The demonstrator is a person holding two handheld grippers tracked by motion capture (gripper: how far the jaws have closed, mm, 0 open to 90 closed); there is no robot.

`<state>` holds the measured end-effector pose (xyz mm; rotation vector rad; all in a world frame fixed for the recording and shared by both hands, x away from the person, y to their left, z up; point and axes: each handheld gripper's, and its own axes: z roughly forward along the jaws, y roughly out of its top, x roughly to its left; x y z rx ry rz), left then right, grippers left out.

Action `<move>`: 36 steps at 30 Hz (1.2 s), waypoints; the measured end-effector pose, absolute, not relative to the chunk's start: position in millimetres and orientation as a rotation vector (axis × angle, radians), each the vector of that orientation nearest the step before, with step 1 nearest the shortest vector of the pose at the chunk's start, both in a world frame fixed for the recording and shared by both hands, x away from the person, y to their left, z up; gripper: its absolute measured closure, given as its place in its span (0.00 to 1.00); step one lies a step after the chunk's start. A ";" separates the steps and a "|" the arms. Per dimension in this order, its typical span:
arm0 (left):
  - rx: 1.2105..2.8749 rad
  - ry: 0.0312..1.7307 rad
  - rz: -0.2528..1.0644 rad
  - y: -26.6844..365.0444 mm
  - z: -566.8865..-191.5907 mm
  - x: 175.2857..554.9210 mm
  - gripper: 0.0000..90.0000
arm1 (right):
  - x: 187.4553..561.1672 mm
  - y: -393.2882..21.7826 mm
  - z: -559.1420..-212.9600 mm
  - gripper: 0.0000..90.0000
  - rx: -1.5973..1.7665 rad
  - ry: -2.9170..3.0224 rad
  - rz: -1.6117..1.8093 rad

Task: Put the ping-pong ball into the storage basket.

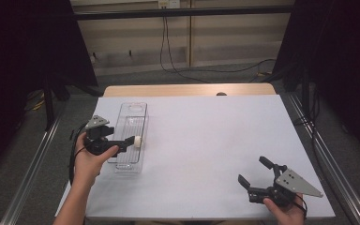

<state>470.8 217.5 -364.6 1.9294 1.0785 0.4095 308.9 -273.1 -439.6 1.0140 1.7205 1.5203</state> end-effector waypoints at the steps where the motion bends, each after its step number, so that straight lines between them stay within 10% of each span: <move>1: 1.940 1.076 0.416 218.5 -364.7 470.4 0.08 | 308.8 -273.2 -439.5 0.04 1.014 1.720 1.520; 36: 1.853 1.016 0.430 225.4 -374.7 444.5 0.04 | 308.7 -272.5 -439.4 0.04 1.018 1.721 1.521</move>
